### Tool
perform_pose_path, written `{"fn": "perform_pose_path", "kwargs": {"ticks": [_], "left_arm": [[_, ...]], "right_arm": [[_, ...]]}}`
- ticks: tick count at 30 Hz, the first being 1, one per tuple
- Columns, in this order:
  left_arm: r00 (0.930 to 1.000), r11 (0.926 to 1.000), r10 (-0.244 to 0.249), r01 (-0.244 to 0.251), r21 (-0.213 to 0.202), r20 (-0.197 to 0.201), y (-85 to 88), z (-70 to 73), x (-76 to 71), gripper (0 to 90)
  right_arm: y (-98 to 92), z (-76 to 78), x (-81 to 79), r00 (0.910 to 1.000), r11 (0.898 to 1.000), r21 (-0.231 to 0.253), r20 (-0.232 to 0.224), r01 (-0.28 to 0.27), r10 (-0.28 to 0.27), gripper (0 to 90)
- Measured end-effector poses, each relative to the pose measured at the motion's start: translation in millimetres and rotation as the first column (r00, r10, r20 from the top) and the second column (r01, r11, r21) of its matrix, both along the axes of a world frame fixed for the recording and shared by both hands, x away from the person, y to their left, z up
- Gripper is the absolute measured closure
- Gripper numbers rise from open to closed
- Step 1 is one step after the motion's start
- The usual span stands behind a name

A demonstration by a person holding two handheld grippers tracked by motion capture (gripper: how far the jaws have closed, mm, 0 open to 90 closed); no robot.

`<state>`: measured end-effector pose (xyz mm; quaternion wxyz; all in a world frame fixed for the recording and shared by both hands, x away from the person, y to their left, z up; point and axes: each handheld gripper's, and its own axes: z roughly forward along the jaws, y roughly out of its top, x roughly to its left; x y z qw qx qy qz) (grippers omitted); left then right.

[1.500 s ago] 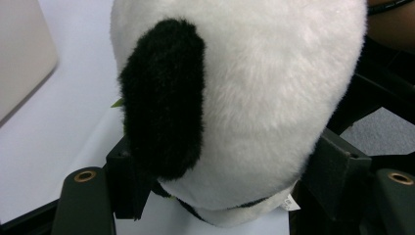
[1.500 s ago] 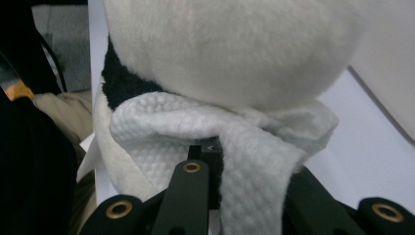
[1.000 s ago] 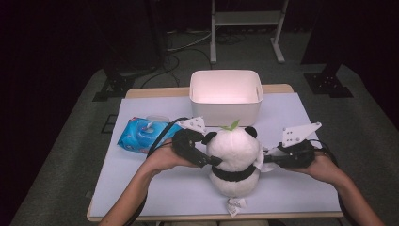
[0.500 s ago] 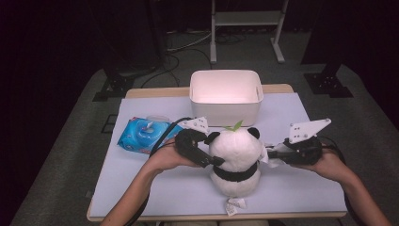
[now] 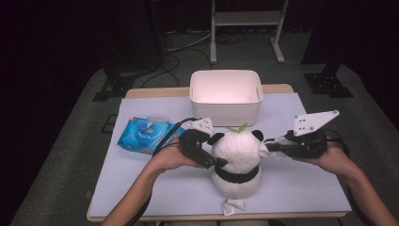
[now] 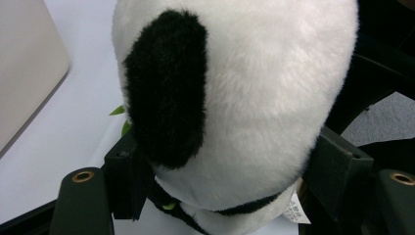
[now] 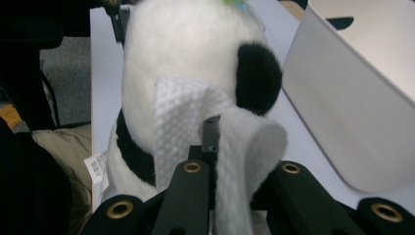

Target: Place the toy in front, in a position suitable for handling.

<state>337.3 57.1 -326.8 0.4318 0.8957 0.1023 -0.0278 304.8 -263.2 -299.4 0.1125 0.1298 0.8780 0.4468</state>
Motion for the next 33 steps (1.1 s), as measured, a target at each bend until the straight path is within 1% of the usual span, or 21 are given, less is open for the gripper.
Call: {"fn": "perform_pose_path", "kwargs": {"ticks": [2, 6, 9, 10, 12, 13, 18, 19, 22, 26, 28, 29, 33], "left_arm": [[1.0000, 1.0000, -0.003, 0.003, 0.002, 0.002, -2.1, 0.1, -0.4, 27.2], [0.9999, 0.9999, -0.012, 0.012, 0.007, 0.010, -5.2, 0.8, -1.3, 27.2], [0.9999, 0.9999, -0.012, 0.012, -0.001, 0.005, -6.7, -0.7, -2.0, 26.9], [0.9999, 0.9999, -0.010, 0.010, -0.003, 0.005, -7.1, -1.6, -2.2, 26.7], [1.0000, 1.0000, -0.007, 0.007, -0.007, 0.004, -6.4, -2.3, -1.9, 26.7], [1.0000, 0.9999, -0.006, 0.006, -0.009, 0.002, -6.0, -2.6, -2.0, 26.7], [1.0000, 0.9999, -0.007, 0.007, -0.009, 0.000, -6.6, -3.1, -2.1, 26.3], [1.0000, 0.9999, -0.008, 0.008, -0.007, 0.001, -7.1, -2.9, -1.9, 26.3], [0.9999, 0.9999, -0.013, 0.013, -0.003, 0.003, -8.1, -2.6, -1.5, 26.4], [1.0000, 0.9999, -0.009, 0.009, -0.009, 0.000, -9.8, -3.1, -1.4, 26.7], [0.9999, 0.9999, -0.014, 0.014, 0.000, 0.007, -10.6, -2.1, -1.3, 26.9], [0.9999, 0.9999, -0.015, 0.015, 0.004, 0.008, -11.2, -1.7, -1.4, 26.9], [0.9998, 0.9998, -0.017, 0.017, 0.007, 0.013, -13.6, -0.5, -2.1, 26.8]], "right_arm": [[2.0, 6.0, -0.2, 1.0000, 1.000, 0.009, 0.008, -0.004, 0.004, 81.8], [6.7, 15.0, 0.3, 0.9995, 1.000, 0.006, 0.028, -0.016, 0.015, 81.8], [9.9, 21.1, 0.9, 0.9990, 0.999, 0.026, 0.038, -0.026, 0.025, 81.8], [10.9, 21.9, 1.1, 0.9987, 0.999, 0.024, 0.043, -0.029, 0.028, 81.8], [12.2, 21.1, 1.4, 0.9987, 1.000, 0.015, 0.044, -0.028, 0.027, 82.0], [11.9, 19.6, 1.9, 0.9990, 0.999, 0.022, 0.037, -0.027, 0.026, 82.0], [8.9, 8.8, 1.9, 0.9998, 1.000, 0.020, 0.003, -0.020, 0.019, 82.0], [8.1, 7.0, 2.1, 0.9998, 1.000, 0.021, 0.006, -0.020, 0.020, 81.9], [4.7, 2.9, 1.9, 0.9999, 0.999, 0.032, -0.010, -0.011, 0.011, 81.9], [1.0, -0.6, 1.4, 0.9999, 1.000, 0.025, -0.013, -0.003, 0.003, 82.8], [-0.3, 1.8, 1.4, 0.9999, 0.999, 0.033, -0.015, -0.006, 0.006, 83.1], [0.0, 4.3, 1.0, 0.9999, 1.000, 0.027, -0.011, -0.007, 0.007, 83.4], [6.5, 20.3, 1.7, 0.9996, 1.000, 0.016, 0.020, -0.020, 0.020, 83.4]]}}
